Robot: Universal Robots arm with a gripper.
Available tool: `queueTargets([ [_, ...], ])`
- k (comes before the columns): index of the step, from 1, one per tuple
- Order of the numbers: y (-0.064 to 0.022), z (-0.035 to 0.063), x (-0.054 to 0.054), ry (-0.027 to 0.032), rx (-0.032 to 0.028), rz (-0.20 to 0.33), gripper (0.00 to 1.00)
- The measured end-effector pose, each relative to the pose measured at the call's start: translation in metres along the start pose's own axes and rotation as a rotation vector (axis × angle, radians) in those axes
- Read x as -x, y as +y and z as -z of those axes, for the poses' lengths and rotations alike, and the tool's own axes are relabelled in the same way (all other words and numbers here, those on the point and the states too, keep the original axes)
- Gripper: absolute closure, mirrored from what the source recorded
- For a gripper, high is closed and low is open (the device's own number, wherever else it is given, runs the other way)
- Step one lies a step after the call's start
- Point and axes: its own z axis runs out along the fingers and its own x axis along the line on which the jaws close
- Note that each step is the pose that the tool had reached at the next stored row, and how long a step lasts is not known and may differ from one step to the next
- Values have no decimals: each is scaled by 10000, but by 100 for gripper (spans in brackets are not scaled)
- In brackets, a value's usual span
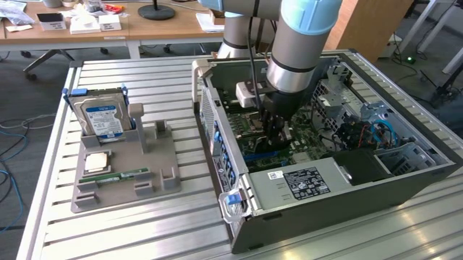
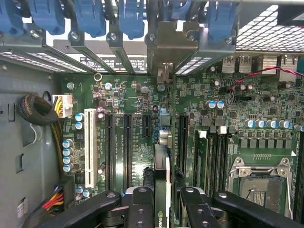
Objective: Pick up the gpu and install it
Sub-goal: 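Insert the gpu into the slot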
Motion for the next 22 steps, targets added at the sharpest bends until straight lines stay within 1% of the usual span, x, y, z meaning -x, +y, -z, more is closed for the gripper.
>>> queueTargets([
  [22,1,-25,0,-2,-1,0,74],
])
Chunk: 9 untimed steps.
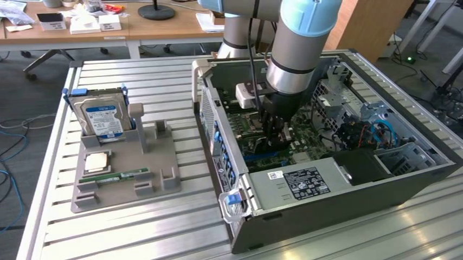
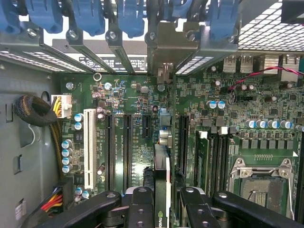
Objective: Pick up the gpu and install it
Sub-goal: 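Insert the gpu into the slot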
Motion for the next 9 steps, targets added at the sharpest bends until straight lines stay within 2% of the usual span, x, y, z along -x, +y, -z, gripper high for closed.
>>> queueTargets([
  [9,1,-13,-1,2,-5,0,74],
])
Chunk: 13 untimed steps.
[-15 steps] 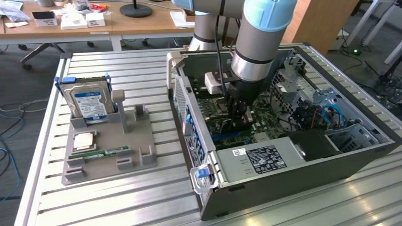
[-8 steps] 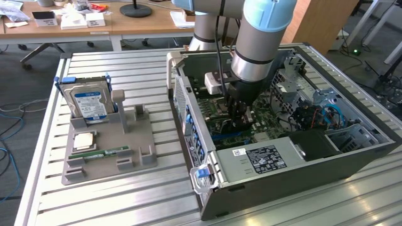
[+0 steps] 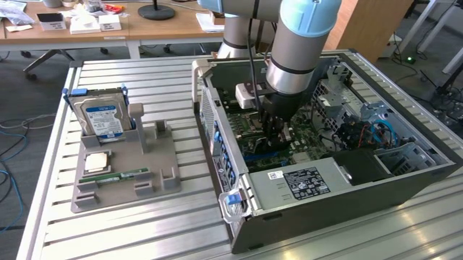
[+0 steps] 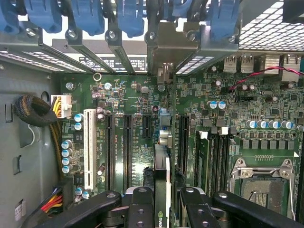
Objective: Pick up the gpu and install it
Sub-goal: 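Insert the gpu into the slot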
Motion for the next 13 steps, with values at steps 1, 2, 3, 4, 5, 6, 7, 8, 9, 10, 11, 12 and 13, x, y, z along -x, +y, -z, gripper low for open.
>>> queueTargets([
  [1,0,0,0,-1,0,0,74],
  [2,0,0,0,-1,0,0,74],
  [3,0,0,0,-1,0,0,74],
  [4,0,0,0,0,0,0,74],
  [5,0,0,0,-1,0,0,74],
  [6,0,0,0,-2,-1,0,74],
  [7,0,1,1,-3,-1,0,74],
  [8,0,3,1,-5,-2,0,74],
  [9,0,5,1,-6,-3,0,74],
  [10,-1,8,1,-5,-3,0,74],
  [11,-1,11,1,-5,-3,0,74],
  [12,-1,13,1,-4,-2,0,74],
  [13,-1,14,1,-2,-1,0,74],
])
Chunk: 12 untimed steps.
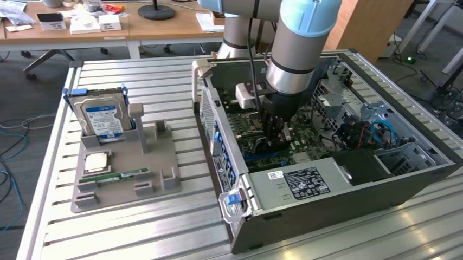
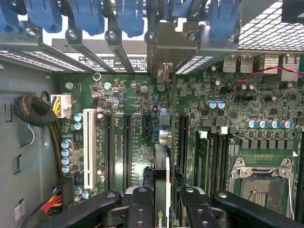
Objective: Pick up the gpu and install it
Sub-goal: 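Insert the gpu into the slot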
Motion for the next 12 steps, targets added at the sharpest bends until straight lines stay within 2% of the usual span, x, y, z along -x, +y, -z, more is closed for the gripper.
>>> queueTargets([
  [12,1,-11,-1,5,4,0,74],
])
